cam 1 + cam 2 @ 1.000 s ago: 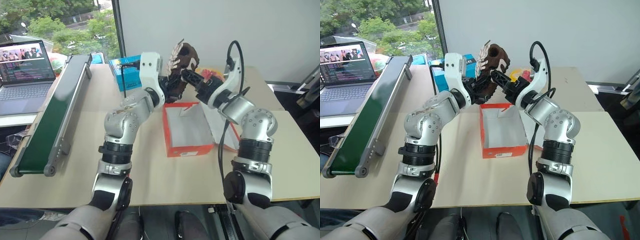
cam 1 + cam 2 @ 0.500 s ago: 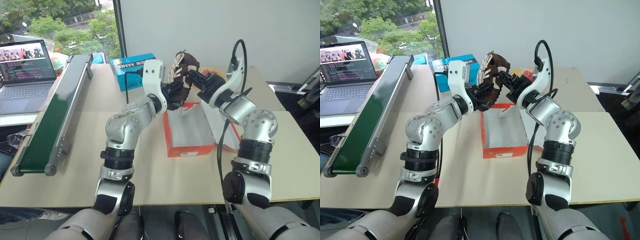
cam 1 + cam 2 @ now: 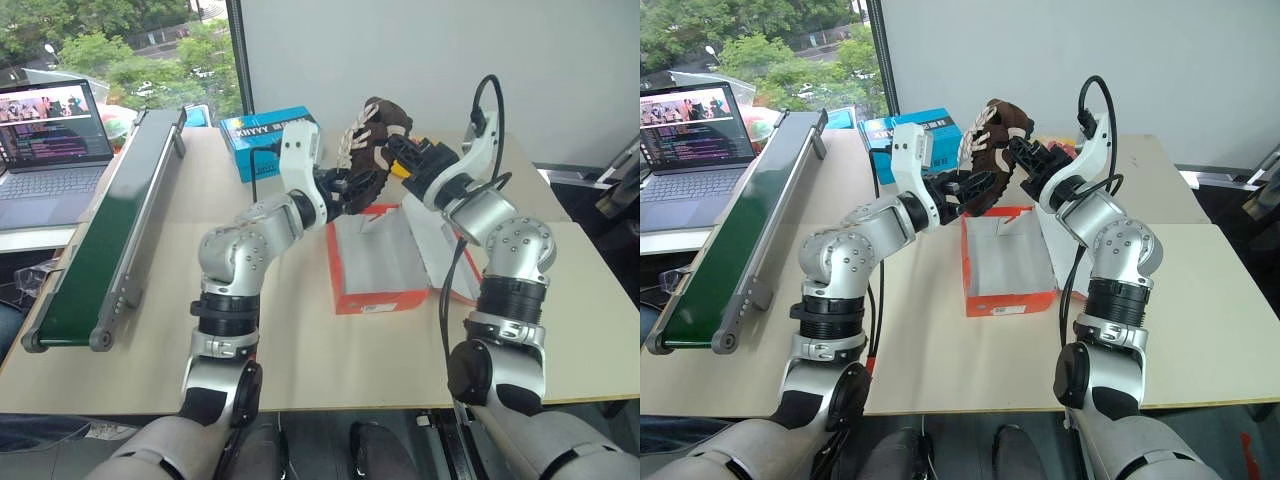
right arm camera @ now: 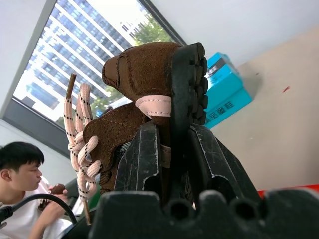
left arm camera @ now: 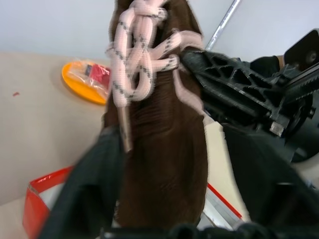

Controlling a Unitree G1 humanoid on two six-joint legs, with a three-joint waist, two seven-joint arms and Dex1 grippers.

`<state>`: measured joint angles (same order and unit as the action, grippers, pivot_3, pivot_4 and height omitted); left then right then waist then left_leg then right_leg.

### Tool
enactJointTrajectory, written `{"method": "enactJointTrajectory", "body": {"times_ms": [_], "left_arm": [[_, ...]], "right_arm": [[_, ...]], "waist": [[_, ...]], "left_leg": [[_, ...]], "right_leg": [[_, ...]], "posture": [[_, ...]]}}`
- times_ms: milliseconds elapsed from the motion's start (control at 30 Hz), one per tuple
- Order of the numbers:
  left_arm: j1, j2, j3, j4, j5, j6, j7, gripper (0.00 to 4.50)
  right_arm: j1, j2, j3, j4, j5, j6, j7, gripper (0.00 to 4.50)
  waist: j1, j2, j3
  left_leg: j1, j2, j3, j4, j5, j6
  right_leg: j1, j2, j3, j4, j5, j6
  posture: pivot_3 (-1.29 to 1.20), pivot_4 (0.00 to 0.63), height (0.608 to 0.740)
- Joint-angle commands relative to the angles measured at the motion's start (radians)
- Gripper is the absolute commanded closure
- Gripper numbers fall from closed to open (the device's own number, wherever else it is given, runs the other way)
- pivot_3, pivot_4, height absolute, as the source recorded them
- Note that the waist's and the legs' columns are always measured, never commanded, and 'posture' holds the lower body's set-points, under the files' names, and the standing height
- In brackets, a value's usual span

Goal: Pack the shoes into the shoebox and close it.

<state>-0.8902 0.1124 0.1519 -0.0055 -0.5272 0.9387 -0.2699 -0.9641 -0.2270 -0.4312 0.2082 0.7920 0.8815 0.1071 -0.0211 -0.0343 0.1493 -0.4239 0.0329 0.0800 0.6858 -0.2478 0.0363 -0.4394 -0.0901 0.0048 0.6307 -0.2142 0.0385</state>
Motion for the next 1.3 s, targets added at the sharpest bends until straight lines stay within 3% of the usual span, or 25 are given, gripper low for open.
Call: {"method": "enactJointTrajectory", "body": {"times_ms": [33,133,333,700,1000,1067,1300], "left_arm": [[-0.002,0.096,0.038,-0.065,-0.013,-0.010,-0.038,1.19],[0.038,0.181,0.014,-0.085,0.011,-0.028,-0.071,1.19],[0.129,0.295,-0.058,-0.166,0.059,-0.044,-0.120,1.19],[0.225,0.305,-0.082,-0.318,0.032,0.012,-0.133,1.19],[0.202,0.271,-0.090,-0.303,0.046,-0.018,-0.117,1.19],[0.200,0.268,-0.094,-0.307,0.048,-0.017,-0.118,1.15],[0.210,0.282,-0.087,-0.311,0.047,-0.011,-0.121,1.15]], "right_arm": [[-0.077,-0.098,0.097,0.005,-0.079,0.075,-0.007,4.14],[-0.117,-0.178,0.249,0.063,-0.204,0.175,-0.018,4.14],[-0.157,-0.265,0.478,0.165,-0.302,0.254,0.203,4.14],[-0.151,-0.250,0.537,0.345,-0.434,0.225,0.327,4.14],[-0.131,-0.214,0.575,0.576,-0.594,-0.011,0.346,4.14],[-0.134,-0.201,0.570,0.613,-0.617,-0.045,0.329,3.16],[-0.149,-0.183,0.549,0.587,-0.653,-0.050,0.317,0.80]], "waist": [[-0.001,0.001,0.001],[-0.002,0.001,0.001],[0.002,0.001,0.001],[0.008,0.001,0.001],[0.007,0.001,0.001],[0.007,0.001,0.001],[0.008,0.001,0.001]], "left_leg": [[0.000,0.000,0.000,0.000,0.000,0.000],[0.001,0.000,0.000,-0.001,0.000,0.000],[0.001,0.000,0.002,-0.001,0.000,0.000],[0.000,0.000,0.002,-0.001,0.000,0.000],[0.001,0.000,0.002,-0.001,0.000,-0.001],[0.002,-0.001,0.002,-0.001,0.000,-0.001],[0.002,-0.001,0.002,-0.001,0.004,-0.007]], "right_leg": [[0.000,0.000,0.000,0.000,0.000,0.000],[0.000,0.000,0.000,0.000,0.000,0.000],[0.000,0.000,0.001,-0.001,0.000,0.000],[0.000,0.000,0.001,-0.001,0.000,0.000],[0.000,0.000,0.002,-0.001,0.000,0.000],[0.001,0.000,0.001,-0.001,0.000,0.000],[0.002,-0.001,0.002,-0.001,0.000,0.000]], "posture": [[0.00,0.150,0.740],[0.00,0.150,0.740],[0.00,0.150,0.740],[0.00,0.150,0.740],[0.00,0.150,0.740],[0.00,0.150,0.740],[0.00,0.150,0.740]]}}
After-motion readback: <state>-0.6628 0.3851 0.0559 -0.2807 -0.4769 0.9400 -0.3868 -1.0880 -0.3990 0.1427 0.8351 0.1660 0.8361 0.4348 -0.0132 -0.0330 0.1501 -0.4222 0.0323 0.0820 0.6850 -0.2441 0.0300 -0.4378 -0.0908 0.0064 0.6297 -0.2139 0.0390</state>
